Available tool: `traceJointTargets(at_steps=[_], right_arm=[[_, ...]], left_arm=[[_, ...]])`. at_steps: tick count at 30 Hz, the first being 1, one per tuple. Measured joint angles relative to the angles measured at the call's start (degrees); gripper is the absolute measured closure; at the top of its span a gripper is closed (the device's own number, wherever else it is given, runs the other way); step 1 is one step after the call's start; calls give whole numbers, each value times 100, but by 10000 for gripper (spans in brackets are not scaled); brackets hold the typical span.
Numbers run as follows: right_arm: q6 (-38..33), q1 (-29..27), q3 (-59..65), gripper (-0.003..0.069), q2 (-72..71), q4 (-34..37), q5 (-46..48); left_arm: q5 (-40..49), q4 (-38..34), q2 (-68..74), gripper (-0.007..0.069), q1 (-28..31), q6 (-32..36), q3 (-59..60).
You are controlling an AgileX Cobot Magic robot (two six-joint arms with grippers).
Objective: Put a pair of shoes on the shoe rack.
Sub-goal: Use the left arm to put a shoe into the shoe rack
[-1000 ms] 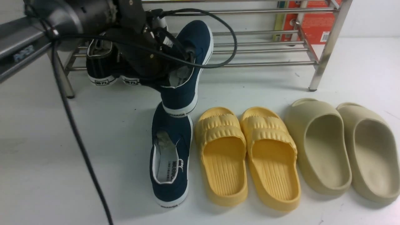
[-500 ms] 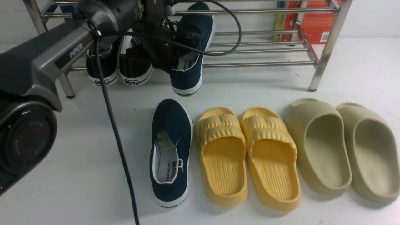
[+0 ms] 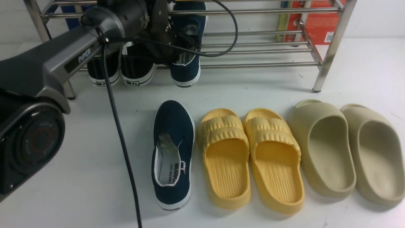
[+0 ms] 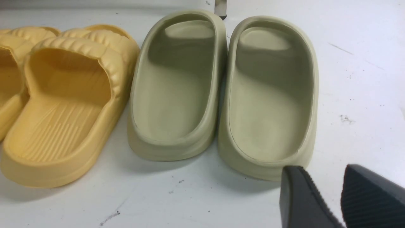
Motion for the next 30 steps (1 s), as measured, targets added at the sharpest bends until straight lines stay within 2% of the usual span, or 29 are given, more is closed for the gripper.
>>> traceJointTargets(at_steps=[13,22,30], right_arm=[[0,0,0,419,0,0,0],[0,0,0,419,0,0,0],[0,0,0,419,0,0,0]], left_arm=[[-167,86,0,610,0,-14,0],[29,86,0,610,0,-552,0],[-4,86,0,606,0,-597,0]])
